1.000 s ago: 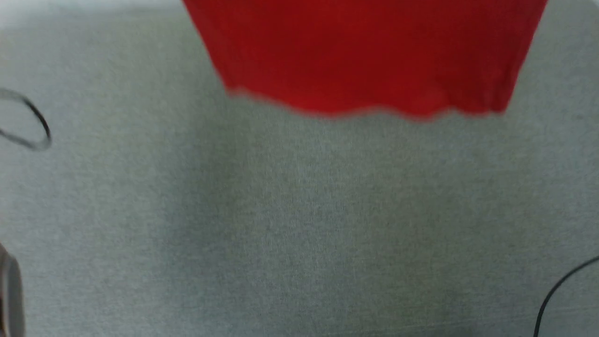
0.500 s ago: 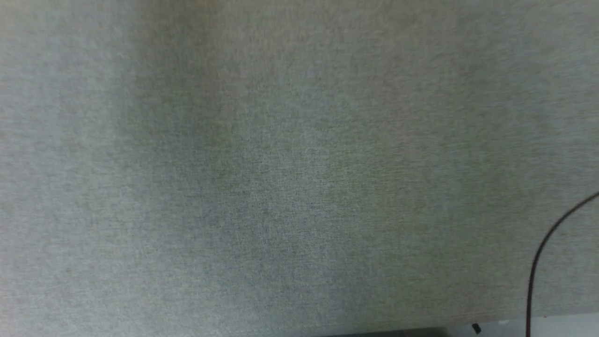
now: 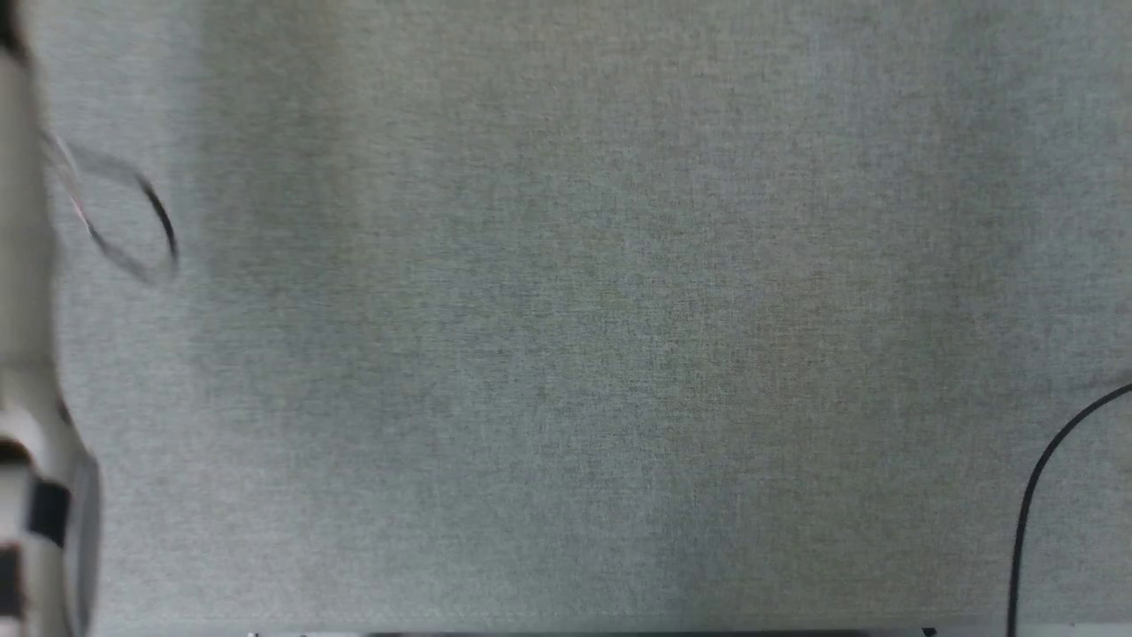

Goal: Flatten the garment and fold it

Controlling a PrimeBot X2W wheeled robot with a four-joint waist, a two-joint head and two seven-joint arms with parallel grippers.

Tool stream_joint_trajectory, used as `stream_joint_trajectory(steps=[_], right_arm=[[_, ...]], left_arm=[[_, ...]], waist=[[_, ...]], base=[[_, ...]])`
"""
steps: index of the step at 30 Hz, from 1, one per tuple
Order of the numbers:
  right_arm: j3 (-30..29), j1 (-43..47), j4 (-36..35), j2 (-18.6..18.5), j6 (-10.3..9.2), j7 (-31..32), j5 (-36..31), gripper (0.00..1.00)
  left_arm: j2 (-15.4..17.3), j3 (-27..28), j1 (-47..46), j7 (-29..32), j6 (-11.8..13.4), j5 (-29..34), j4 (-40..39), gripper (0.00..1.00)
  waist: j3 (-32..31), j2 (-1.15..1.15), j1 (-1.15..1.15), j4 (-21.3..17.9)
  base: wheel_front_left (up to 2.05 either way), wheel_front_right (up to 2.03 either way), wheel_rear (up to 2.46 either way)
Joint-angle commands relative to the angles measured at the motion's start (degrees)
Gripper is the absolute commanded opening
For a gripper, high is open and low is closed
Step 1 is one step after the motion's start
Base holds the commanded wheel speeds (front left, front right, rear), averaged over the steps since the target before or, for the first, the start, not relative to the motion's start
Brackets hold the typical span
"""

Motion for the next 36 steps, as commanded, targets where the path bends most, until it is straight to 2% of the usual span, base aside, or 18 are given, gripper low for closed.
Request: stream_joint_trajectory(steps=[1, 4, 10, 14, 20, 24, 30, 36], right_arm=[[1.0, 4.4, -0.6, -0.8, -0.11, -0.8, 1.6, 0.0], [2.6, 12.2, -1.4, -2.4, -0.11, -0.8, 4.1, 0.0], [5.8, 25.8, -2.9, -6.2, -0.11, 4.0, 8.0, 0.0], [9.1, 34.0, -5.8, -9.4, -0.11, 10.0, 10.8, 0.0], [11.0, 45.4, -11.7, -13.5, -0.11, 17.7, 15.4, 0.0], [9.9, 53.0, -16.1, -16.0, -0.11, 22.2, 18.1, 0.0], [5.5, 64.7, -22.4, -18.9, -0.11, 29.0, 20.3, 0.0], [-1.0, 76.3, -28.2, -18.6, -0.11, 37.9, 20.9, 0.0]], left_arm=[[0.1, -0.8, 4.4, -0.6, -0.6, 0.4, 0.4, 0.0], [0.9, -2.5, 12.2, 0.0, -0.9, 1.0, 0.9, 0.0], [5.1, -5.1, 26.2, 4.4, -1.1, 2.2, 0.0, 0.0], [7.0, -5.9, 34.4, 10.1, -1.0, 1.0, -1.9, 0.0], [9.2, -6.9, 47.8, 19.0, -1.1, -2.1, -7.2, 0.0], [10.8, -6.6, 56.7, 23.4, -0.4, -4.6, -13.4, 0.0], [12.2, -5.0, 68.8, 28.3, 2.4, -8.7, -23.8, 0.0], [12.8, -5.6, 79.1, 32.8, 4.6, -11.2, -33.1, 0.0]], waist=[[-4.0, 0.0, 0.0, 0.2], [-8.3, 0.0, 0.0, 0.1], [-17.5, 0.0, 0.0, -0.6], [-22.8, 0.0, 0.0, -0.6], [-29.2, 0.0, 0.0, -0.9], [-32.3, 0.0, 0.0, -0.7], [-35.7, 0.0, 0.0, 0.1], [-37.3, 0.0, 0.0, 0.4]], base=[[0.0, 0.0, 0.0], [0.0, 0.0, 0.0], [0.0, 0.0, 0.0], [0.0, 0.0, 0.0], [0.0, 0.0, 0.0], [0.0, 0.0, 0.0], [0.0, 0.0, 0.0], [0.0, 0.0, 0.0]])
